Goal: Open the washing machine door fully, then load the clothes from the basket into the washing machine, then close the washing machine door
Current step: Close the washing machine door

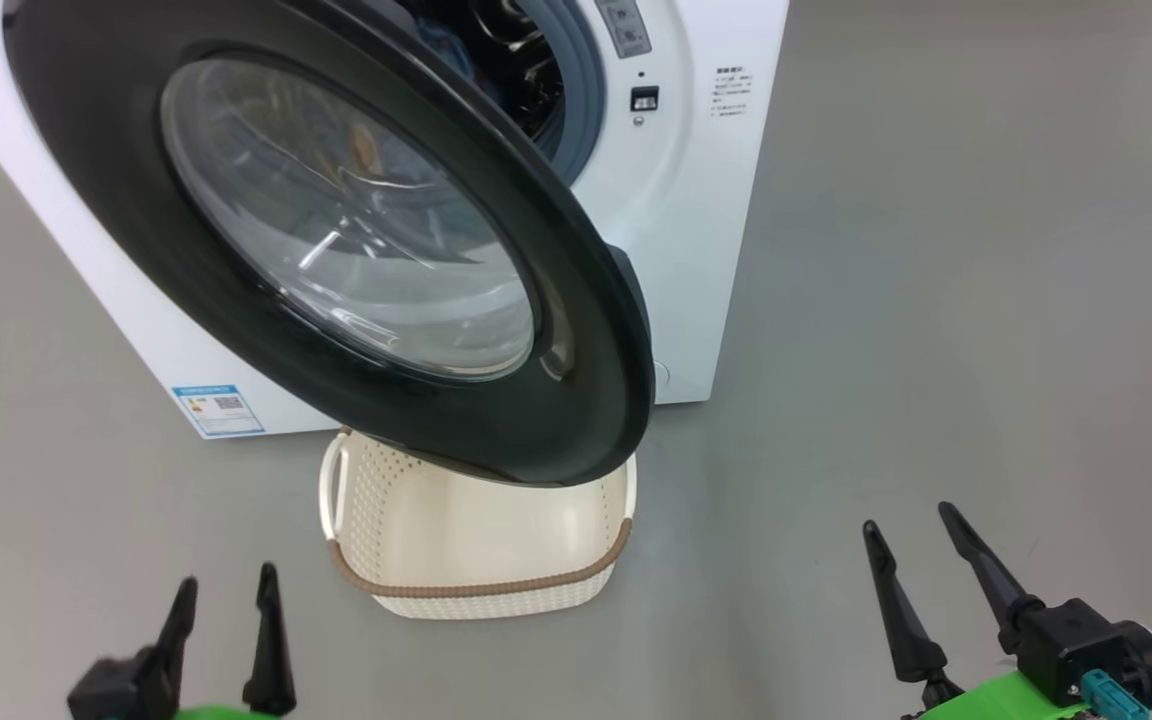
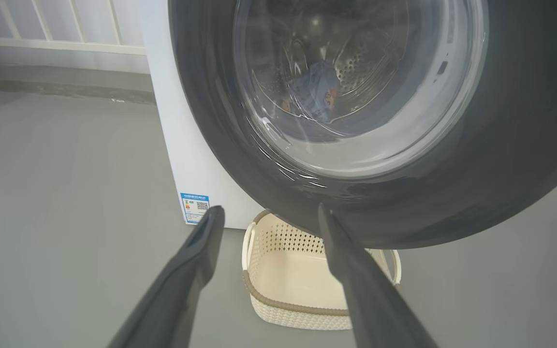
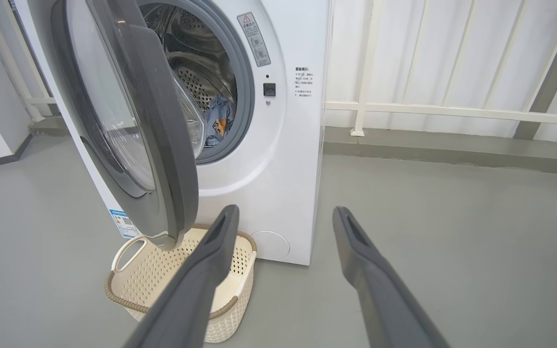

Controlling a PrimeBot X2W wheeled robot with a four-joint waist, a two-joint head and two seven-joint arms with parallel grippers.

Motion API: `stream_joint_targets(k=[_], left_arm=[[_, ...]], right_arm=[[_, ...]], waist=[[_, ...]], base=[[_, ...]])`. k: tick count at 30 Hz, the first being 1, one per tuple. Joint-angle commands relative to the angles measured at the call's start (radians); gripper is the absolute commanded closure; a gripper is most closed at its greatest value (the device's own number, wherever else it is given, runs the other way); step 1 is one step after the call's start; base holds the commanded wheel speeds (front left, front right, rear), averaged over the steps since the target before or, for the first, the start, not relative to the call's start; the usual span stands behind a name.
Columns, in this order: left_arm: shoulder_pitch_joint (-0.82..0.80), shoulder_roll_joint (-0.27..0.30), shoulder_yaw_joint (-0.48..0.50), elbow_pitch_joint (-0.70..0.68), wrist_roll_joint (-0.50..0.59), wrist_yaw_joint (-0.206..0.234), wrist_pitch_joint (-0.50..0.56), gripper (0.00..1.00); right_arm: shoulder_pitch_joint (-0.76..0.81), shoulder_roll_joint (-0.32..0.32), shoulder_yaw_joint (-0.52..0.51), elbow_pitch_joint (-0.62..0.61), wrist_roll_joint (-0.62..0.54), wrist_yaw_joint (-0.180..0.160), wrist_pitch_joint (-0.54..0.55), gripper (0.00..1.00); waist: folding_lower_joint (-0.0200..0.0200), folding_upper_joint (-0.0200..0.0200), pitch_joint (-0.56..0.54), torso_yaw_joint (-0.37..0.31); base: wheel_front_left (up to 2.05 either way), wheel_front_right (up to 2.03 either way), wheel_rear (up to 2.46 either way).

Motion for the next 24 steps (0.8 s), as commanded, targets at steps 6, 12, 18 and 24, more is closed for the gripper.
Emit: stream_joint_targets(k=[6,12,18,24], left_arm=[[0.051,-0.052,0.149,-0.042,0.101,-0.035,-0.009,0.0],[0.062,-0.103,0.219,-0.042,0.168,-0.094,-0.009,0.0],[0.065,-0.131,0.271,-0.038,0.21,-0.137,-0.009,0.0],[0.072,-0.15,0.307,-0.037,0.234,-0.159,-0.009,0.0]], right_arm=[[-0.043,-0.003,0.0,-0.017,-0.021,0.002,-0.012,0.0],[-0.045,-0.003,-0.015,-0.007,-0.026,0.002,-0.012,0.0],[-0.057,-0.003,-0.042,0.032,-0.027,0.002,-0.012,0.0],[-0.077,-0.003,-0.065,0.086,-0.032,0.002,-0.012,1.0]], waist=[[0.0,0.0,-0.01,0.021],[0.0,0.0,-0.011,0.039],[0.0,0.0,-0.009,0.041],[0.0,0.0,-0.012,0.047]], base=[[0.0,0.0,0.0],[0.0,0.0,0.0],[0.0,0.0,0.0],[0.0,0.0,0.0]])
